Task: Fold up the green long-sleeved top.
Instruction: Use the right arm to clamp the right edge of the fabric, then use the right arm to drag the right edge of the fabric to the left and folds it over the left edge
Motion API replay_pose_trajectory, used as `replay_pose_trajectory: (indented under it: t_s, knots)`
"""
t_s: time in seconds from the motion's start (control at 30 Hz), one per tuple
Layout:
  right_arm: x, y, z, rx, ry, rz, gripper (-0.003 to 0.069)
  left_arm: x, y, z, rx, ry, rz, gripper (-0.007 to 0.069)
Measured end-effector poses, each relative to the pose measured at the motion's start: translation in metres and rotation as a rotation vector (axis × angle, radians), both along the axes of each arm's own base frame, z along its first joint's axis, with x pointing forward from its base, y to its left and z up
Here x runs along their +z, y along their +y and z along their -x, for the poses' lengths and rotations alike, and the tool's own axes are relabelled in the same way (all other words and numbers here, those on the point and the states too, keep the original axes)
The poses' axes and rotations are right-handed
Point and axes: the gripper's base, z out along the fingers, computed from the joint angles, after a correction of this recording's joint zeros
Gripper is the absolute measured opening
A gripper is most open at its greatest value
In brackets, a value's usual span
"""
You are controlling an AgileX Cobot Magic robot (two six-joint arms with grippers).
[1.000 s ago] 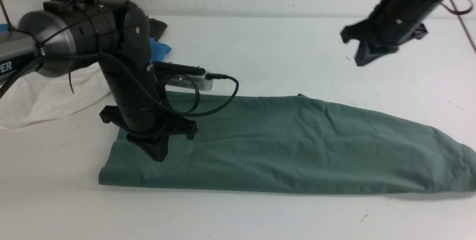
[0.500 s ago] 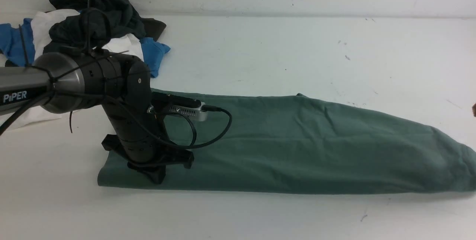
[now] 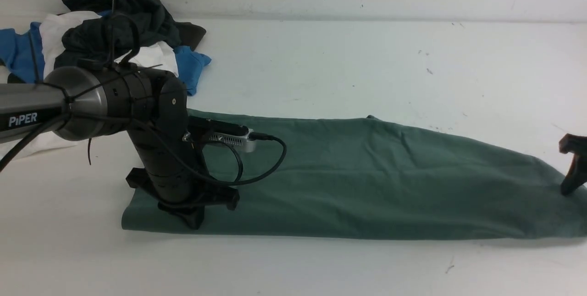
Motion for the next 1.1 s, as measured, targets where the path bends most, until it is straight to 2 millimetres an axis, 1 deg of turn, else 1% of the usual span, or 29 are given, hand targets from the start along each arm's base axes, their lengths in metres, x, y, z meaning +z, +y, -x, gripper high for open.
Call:
replay_pose_trajectory:
  t_s: [0.03, 0.07, 0.1, 0.13, 0.17, 0.2, 0.23, 0.27, 0.37, 0.43, 0.5, 0.6, 0.67, 0.7, 0.73, 0.83, 0.87, 0.93, 1.0, 1.07, 1.1]
  knots:
    - [-0.001, 0.001, 0.001, 0.010, 0.012, -0.007, 0.0343, 0.000, 0.000, 0.000, 0.000, 0.005, -0.001, -0.0004]
    - [-0.001, 0.001, 0.003, 0.030, 0.031, -0.014, 0.0273, 0.000, 0.000, 0.001, -0.001, 0.008, -0.002, -0.0004]
    - [-0.001, 0.002, 0.004, 0.040, 0.047, -0.017, 0.0235, 0.000, 0.000, 0.001, -0.001, 0.010, -0.003, -0.0004]
    - [0.000, 0.002, 0.007, 0.053, 0.071, -0.023, 0.0150, 0.000, 0.000, 0.001, -0.001, 0.011, -0.003, -0.0004]
    - [0.001, 0.003, 0.007, 0.052, 0.070, -0.023, 0.0136, 0.000, 0.000, 0.001, -0.001, 0.011, -0.003, -0.0004]
    - [0.006, 0.003, 0.012, 0.060, 0.096, -0.024, 0.0053, 0.000, 0.000, 0.001, -0.001, 0.012, -0.003, -0.0004]
    - [0.008, 0.003, 0.012, 0.060, 0.095, -0.021, 0.0041, 0.000, 0.000, 0.001, -0.001, 0.012, -0.003, -0.0004]
    - [0.016, 0.004, 0.015, 0.061, 0.091, -0.012, 0.0015, 0.000, 0.000, 0.001, -0.001, 0.014, -0.003, -0.0004]
    - [0.033, 0.005, 0.020, 0.050, 0.055, 0.001, 0.0009, 0.000, 0.000, 0.001, -0.001, 0.015, -0.003, -0.0004]
    - [0.039, 0.005, 0.022, 0.048, 0.043, 0.010, 0.0009, 0.000, 0.000, 0.001, 0.000, 0.015, -0.002, -0.0004]
    - [0.039, 0.004, 0.023, 0.046, 0.050, 0.020, 0.0009, 0.000, 0.000, 0.001, 0.002, 0.016, 0.000, -0.0004]
    - [0.029, 0.004, 0.028, 0.030, 0.095, 0.030, 0.0012, 0.000, 0.000, 0.002, 0.005, 0.017, 0.005, -0.0004]
    - [0.018, 0.002, 0.031, 0.026, 0.141, 0.041, 0.0028, 0.000, -0.001, 0.002, 0.009, 0.019, 0.011, -0.0004]
    - [0.012, 0.001, 0.032, 0.025, 0.166, 0.048, 0.0049, 0.000, -0.001, 0.002, 0.010, 0.020, 0.013, -0.0004]
    - [0.011, 0.001, 0.032, 0.028, 0.170, 0.052, 0.0053, 0.000, -0.001, 0.002, 0.011, 0.020, 0.013, -0.0004]
    - [-0.001, -0.004, 0.032, 0.031, 0.218, 0.082, 0.0174, 0.000, -0.001, 0.002, 0.012, 0.022, 0.015, -0.0004]
    - [-0.002, -0.004, 0.032, 0.030, 0.223, 0.086, 0.0183, 0.000, -0.001, 0.002, 0.012, 0.022, 0.015, -0.0004]
    - [-0.006, -0.007, 0.032, 0.018, 0.241, 0.115, 0.0318, 0.000, -0.001, 0.003, 0.012, 0.031, 0.014, -0.0004]
    - [-0.006, -0.009, 0.033, 0.002, 0.249, 0.137, 0.0421, 0.000, -0.001, 0.004, 0.011, 0.040, 0.011, -0.0004]
    - [-0.007, -0.010, 0.033, -0.015, 0.255, 0.147, 0.0510, 0.000, -0.001, 0.004, 0.010, 0.043, 0.011, -0.0004]
    - [-0.008, -0.010, 0.033, -0.017, 0.258, 0.149, 0.0536, 0.000, -0.001, 0.004, 0.010, 0.043, 0.011, -0.0004]
